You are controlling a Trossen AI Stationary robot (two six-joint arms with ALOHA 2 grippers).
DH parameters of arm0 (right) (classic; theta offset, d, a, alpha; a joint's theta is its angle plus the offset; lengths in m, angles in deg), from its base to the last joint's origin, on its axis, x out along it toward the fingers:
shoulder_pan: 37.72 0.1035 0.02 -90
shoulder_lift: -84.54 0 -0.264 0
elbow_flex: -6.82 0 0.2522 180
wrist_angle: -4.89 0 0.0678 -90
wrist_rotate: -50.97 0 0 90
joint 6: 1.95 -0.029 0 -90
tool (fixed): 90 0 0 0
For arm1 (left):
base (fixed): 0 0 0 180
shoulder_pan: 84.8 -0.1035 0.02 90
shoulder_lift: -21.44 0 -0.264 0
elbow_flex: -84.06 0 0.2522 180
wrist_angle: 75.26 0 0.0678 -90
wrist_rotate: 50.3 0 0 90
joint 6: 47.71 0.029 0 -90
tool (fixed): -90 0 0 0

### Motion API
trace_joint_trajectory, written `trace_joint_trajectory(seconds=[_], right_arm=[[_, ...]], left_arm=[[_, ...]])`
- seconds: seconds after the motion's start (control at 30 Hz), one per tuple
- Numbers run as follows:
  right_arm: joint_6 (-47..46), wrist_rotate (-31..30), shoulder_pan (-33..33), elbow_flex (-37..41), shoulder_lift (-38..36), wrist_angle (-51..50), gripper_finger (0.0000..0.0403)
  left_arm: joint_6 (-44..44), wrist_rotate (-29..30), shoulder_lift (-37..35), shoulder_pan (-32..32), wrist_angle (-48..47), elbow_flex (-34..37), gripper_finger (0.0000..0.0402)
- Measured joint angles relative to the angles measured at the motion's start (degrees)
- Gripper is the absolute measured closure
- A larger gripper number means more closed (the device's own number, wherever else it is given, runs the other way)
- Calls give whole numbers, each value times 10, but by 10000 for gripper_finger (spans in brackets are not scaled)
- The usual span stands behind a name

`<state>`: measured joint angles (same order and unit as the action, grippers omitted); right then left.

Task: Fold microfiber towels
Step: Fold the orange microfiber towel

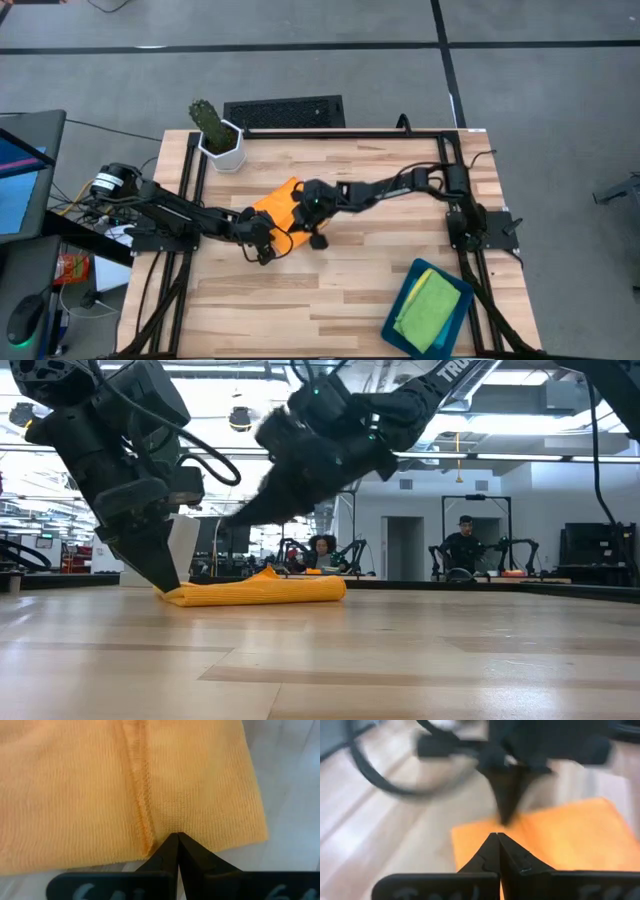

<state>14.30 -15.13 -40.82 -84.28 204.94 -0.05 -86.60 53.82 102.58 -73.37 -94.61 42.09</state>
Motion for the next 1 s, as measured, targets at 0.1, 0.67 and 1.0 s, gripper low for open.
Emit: trace_joint_trajectory(seconds=[0.1, 0.67, 1.0], right_arm=[[30, -3, -30, 0, -22, -60, 386], [-41, -175, -154, -104, -30, -225, 213], [-84, -146, -160, -118, -40, -332, 186]], left_arm=[[-5, 1, -14, 0, 7, -1, 401], [-297, 228, -268, -9, -235, 6, 396], [-350, 191, -253, -56, -114, 105, 324]])
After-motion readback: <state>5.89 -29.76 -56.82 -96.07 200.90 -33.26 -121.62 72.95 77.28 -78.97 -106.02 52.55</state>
